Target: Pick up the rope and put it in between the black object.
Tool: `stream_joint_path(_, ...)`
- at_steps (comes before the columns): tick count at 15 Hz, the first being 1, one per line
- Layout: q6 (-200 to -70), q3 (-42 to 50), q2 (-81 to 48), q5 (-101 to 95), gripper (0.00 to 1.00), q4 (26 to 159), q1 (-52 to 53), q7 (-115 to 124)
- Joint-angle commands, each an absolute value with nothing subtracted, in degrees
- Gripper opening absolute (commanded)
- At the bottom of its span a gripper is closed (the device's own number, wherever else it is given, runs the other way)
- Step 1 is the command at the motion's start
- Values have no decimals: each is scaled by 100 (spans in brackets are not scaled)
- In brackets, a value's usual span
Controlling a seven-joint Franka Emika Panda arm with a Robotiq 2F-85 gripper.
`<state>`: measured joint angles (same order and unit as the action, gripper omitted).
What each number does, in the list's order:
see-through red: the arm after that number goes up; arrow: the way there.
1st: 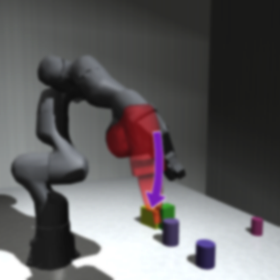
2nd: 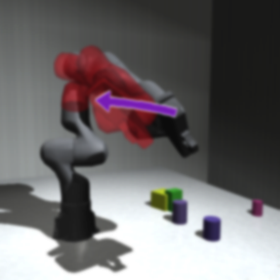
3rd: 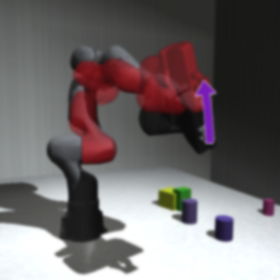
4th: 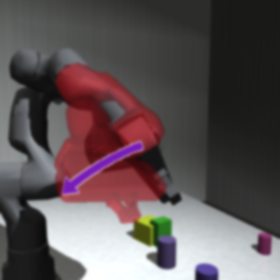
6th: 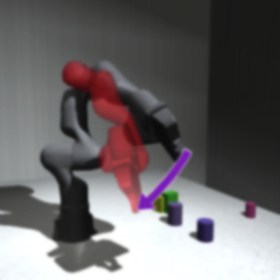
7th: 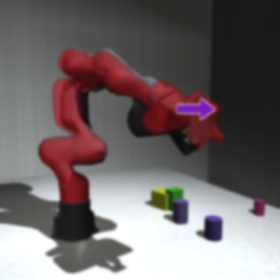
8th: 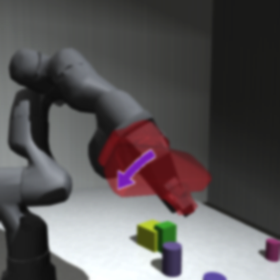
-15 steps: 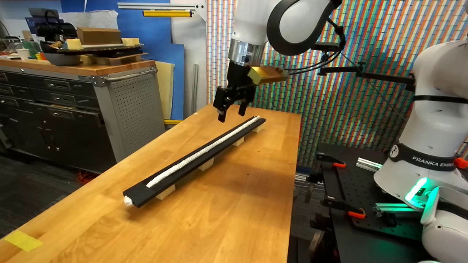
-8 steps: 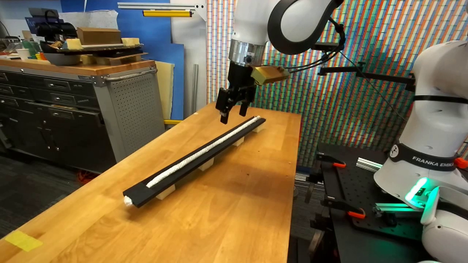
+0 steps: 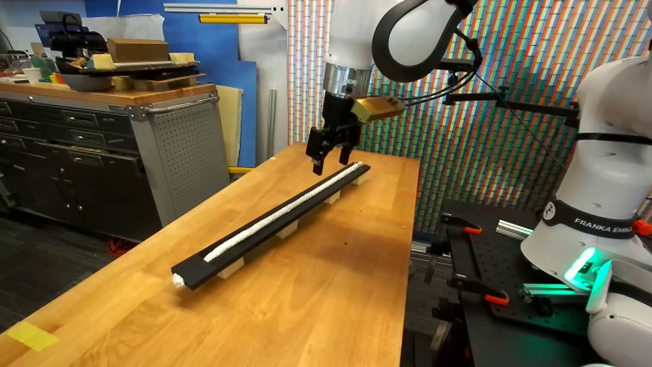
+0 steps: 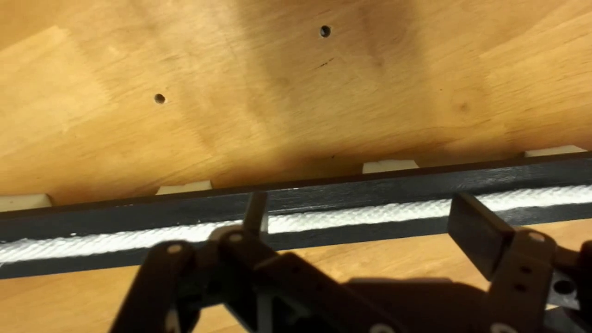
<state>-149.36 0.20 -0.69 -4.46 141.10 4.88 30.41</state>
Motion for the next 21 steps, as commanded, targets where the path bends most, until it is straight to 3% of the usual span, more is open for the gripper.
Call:
stream_joint_path(1,-14877,-68,-298,-564,100,13865,397,3262)
stream_joint_path(9,-14578,-360,-1155,-989,100,12658,1008,3872)
stream_joint_path(21,-12981,-249,-3206,-955,100,9950,1778,4191)
